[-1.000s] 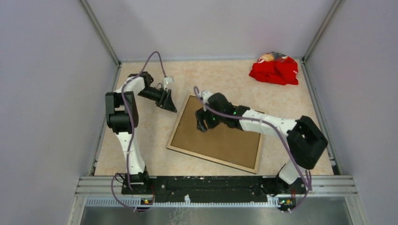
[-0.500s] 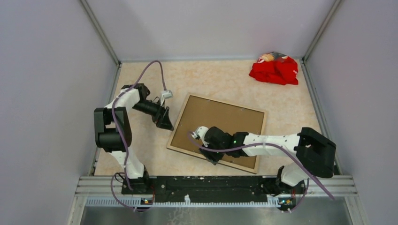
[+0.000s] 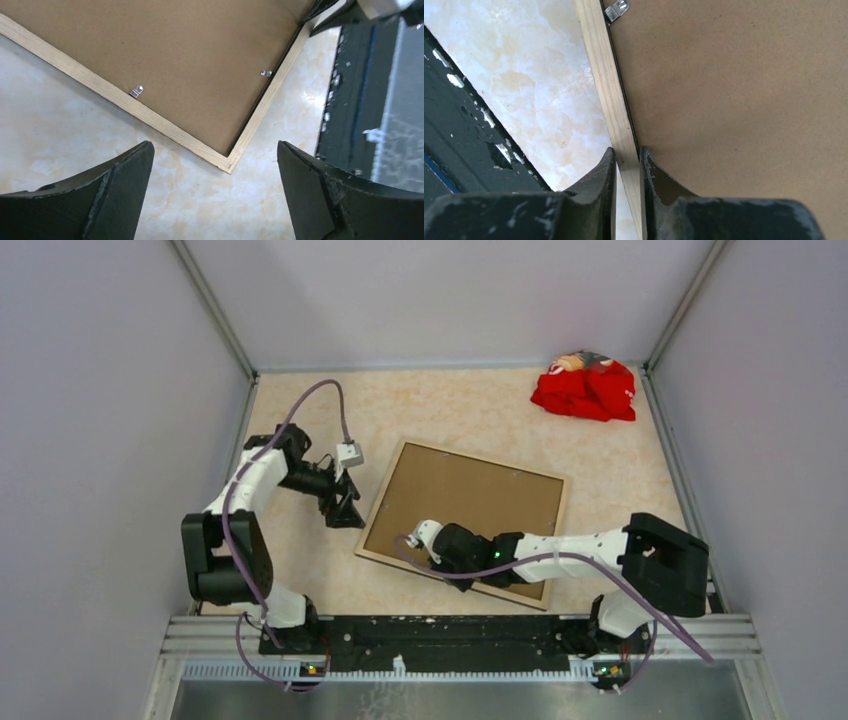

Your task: Put the photo into the frame

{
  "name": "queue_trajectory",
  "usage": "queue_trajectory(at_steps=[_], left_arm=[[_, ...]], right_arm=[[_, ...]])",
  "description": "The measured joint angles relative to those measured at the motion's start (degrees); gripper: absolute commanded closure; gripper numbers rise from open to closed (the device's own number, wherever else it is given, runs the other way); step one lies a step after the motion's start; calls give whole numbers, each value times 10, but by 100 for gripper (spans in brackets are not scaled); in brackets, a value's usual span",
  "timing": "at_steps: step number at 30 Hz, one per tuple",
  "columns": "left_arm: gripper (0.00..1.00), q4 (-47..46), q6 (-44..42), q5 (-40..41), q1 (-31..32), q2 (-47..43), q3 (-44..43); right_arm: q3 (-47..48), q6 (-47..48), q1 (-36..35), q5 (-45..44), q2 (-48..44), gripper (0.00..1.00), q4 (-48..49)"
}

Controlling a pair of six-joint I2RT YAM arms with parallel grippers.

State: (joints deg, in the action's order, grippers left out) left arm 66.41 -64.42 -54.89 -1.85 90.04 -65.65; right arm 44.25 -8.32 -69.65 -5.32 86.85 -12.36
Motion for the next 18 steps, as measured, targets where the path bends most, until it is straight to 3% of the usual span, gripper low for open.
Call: queue_trajectory(at_steps=[1, 9, 18], left_arm=[[1, -9, -13, 2, 0, -15, 13], [1, -99, -172, 32, 4, -235, 170], [6, -223, -296, 47, 50, -408, 280]], right_arm=[[0, 2, -1, -3, 0, 100, 0], [59, 11, -1, -29, 11, 100, -61], [169, -14, 8, -22, 11, 100, -120]])
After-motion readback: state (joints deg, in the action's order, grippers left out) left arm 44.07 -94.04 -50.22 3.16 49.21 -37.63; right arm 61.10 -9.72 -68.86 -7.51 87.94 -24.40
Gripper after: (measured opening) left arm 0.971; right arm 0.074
